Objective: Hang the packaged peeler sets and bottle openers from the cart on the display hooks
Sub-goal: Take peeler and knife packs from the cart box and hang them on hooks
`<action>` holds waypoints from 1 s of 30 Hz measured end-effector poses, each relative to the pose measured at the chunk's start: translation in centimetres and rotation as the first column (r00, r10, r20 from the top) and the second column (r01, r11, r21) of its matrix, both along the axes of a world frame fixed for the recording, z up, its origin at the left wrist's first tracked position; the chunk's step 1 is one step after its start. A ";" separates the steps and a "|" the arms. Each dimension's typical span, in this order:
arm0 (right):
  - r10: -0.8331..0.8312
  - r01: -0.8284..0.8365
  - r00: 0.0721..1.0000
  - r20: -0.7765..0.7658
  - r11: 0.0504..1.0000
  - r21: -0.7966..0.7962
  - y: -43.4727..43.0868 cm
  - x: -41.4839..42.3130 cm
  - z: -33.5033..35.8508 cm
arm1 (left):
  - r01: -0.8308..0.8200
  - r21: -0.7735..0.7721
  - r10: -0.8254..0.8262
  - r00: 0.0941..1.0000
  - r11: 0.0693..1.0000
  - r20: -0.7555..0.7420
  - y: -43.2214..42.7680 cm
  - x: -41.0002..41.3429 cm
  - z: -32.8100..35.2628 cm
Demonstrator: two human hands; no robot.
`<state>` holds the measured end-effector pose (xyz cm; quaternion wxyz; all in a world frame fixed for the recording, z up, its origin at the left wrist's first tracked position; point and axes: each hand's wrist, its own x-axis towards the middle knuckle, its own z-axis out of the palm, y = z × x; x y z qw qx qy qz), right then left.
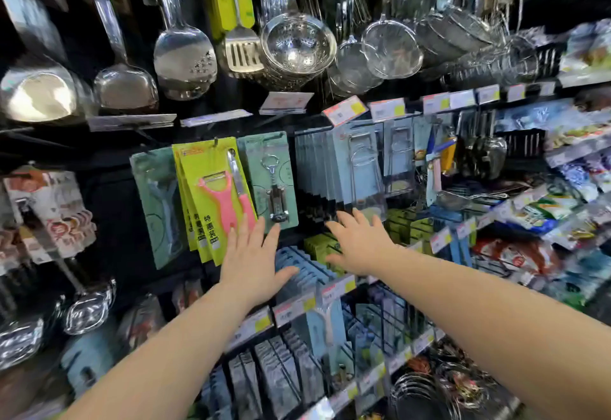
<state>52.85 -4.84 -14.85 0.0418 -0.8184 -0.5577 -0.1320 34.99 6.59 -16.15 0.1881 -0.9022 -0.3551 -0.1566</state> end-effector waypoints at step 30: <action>-0.664 0.642 0.733 -0.147 0.747 -0.174 -52.9 19.8 -10.2 | 0.507 -0.386 -0.602 0.777 0.771 -0.182 -42.6 32.5 -9.7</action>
